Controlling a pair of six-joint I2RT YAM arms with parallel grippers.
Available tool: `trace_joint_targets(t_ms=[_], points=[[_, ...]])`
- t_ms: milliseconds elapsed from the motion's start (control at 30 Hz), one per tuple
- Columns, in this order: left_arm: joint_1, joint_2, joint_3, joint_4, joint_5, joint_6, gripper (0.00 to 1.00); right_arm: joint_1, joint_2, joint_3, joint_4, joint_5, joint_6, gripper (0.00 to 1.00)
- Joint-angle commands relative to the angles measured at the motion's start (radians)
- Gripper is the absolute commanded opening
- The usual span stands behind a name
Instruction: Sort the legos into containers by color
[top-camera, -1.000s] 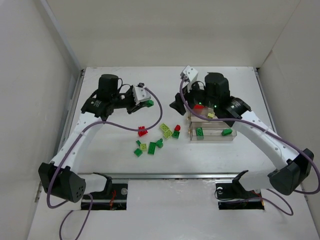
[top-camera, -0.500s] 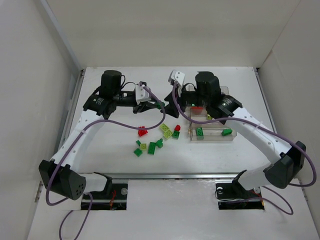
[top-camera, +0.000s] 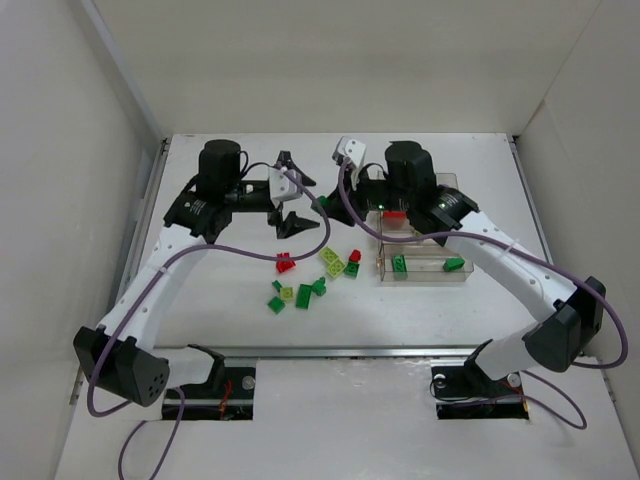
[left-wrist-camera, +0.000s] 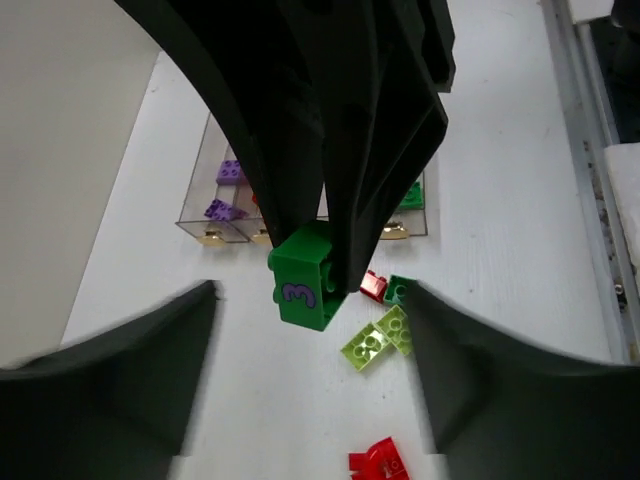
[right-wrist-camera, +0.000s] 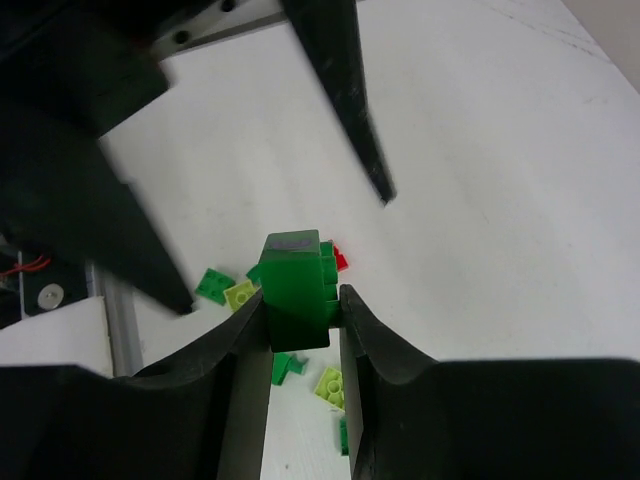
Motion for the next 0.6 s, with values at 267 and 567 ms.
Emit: trace_joint_targets(t_ms=[267,567], points=[[-0.007,-0.105,-0.174,0.11,-0.434,-0.006,1.0,-0.14,0.004,-0.048,-0.286,0.457,0.251,0.0],[-0.018,-0.023,-0.274,-0.245,-0.538,0.441,0.86,-0.186,0.111,-0.066,-0.686,0.585,0.359,0.0]])
